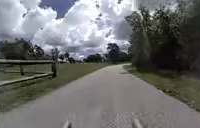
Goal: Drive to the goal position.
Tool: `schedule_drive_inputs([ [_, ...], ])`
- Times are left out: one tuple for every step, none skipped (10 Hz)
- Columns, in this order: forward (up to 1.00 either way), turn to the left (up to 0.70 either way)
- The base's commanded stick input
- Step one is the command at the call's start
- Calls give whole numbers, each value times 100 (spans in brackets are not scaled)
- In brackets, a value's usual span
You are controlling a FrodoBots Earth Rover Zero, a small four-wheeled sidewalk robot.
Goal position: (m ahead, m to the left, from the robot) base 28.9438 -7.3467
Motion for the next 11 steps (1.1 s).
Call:
schedule_drive_inputs([
  [70, 1],
  [70, 1],
  [70, 1],
  [70, 1],
  [70, 1],
  [70, 1],
  [70, 1],
  [70, 1],
  [70, 1],
  [70, 1],
  [70, 1],
])
